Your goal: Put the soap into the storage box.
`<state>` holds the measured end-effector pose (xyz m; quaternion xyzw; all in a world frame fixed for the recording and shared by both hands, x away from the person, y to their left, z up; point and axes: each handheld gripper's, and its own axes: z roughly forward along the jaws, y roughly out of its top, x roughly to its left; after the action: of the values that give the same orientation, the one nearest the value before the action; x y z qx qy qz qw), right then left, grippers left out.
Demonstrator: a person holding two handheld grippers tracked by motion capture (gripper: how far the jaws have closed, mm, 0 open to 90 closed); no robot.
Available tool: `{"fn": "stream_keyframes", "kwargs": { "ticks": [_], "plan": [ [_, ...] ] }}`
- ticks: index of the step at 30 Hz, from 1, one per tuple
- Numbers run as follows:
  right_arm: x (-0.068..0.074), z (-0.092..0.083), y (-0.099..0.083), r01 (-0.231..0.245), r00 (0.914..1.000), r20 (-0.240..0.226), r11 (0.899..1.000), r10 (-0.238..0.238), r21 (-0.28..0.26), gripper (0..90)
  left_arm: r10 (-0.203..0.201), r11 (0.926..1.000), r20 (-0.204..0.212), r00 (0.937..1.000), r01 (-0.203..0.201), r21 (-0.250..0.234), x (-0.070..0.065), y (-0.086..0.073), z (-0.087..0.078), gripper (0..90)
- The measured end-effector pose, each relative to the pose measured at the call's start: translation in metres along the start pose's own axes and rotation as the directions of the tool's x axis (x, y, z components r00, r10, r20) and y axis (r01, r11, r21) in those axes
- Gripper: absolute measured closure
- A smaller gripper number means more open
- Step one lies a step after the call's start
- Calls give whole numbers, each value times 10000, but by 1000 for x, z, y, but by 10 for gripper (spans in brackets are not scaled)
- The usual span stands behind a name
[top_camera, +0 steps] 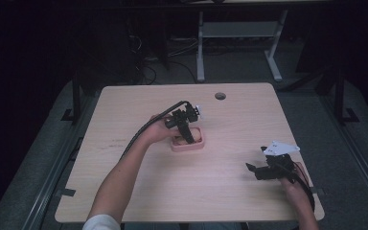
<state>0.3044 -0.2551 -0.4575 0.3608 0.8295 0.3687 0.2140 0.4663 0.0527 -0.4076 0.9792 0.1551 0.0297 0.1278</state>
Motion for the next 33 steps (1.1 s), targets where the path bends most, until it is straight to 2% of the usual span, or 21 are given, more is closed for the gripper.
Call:
{"fn": "stream_keyframes", "kwargs": {
  "ticks": [7,10,15,20,26,33],
  "plan": [
    [0,0,0,-64,10000,-26,10000,64,10,139,-140,9999,86,9999,141,-82,1,-2,2,294],
    [-1,0,0,70,10000,34,10000,-70,-24,139,-181,9997,75,9998,182,-185,1,-3,-1,287],
    [-1,-1,0,4,10000,2,10000,-4,-59,139,-167,9994,67,9998,169,-297,2,-5,-6,280],
    [-3,-2,-1,-60,9999,90,10000,61,-77,138,-432,9977,111,9990,437,-527,0,-12,-10,261],
    [-3,-2,0,80,9999,132,10000,-80,-30,139,-451,9968,132,9989,458,-651,-3,-19,-14,255],
    [-2,-2,0,-35,9999,143,10000,35,-29,138,-502,9955,7,9987,501,-810,-7,-24,-18,243]
  ]
}}
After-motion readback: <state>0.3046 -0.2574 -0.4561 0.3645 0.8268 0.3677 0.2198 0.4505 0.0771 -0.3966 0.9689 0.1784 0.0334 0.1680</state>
